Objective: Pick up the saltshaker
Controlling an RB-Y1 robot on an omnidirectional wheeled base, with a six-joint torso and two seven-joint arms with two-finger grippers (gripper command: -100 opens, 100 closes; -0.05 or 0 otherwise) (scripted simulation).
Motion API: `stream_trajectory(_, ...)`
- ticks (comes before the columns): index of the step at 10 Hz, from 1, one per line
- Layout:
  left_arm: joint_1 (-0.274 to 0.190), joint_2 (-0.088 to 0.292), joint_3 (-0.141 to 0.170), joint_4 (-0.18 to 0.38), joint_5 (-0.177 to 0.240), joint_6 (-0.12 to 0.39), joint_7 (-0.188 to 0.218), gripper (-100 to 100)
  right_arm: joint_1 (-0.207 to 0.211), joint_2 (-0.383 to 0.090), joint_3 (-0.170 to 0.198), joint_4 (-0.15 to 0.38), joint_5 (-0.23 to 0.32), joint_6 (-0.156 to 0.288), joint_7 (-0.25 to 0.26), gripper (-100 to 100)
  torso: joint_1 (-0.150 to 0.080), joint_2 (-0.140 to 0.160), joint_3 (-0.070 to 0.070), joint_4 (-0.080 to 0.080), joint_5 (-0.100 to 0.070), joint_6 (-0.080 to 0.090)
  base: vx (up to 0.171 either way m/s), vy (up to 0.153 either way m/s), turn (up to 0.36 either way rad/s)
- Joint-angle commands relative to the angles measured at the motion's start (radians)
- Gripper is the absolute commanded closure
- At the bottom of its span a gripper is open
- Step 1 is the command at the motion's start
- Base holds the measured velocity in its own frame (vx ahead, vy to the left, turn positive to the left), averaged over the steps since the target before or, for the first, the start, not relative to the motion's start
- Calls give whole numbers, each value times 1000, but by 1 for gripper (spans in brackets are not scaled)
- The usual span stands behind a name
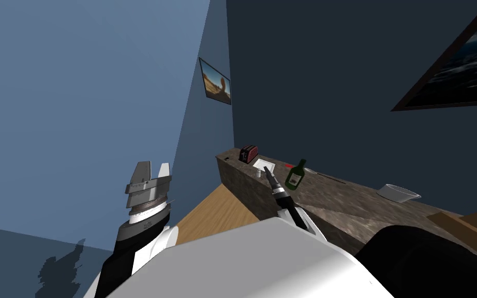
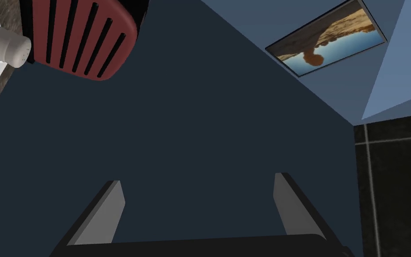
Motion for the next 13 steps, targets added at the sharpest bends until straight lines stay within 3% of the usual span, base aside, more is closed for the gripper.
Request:
stream_trajectory(1,0,0,0,0,0,0,0,0,-9,3,-17,41,23,0,39,-100,0,0,0,0,0,0,-30,65,-129)
stream_trajectory(7,0,0,0,0,0,0,0,0,-38,6,-77,171,124,18,171,-100,-1,-3,-2,-1,0,0,-10,55,-74)
stream_trajectory(13,0,0,0,0,0,0,0,0,-78,-5,-135,293,251,55,293,-100,-3,-7,-4,-1,0,-1,41,37,44)
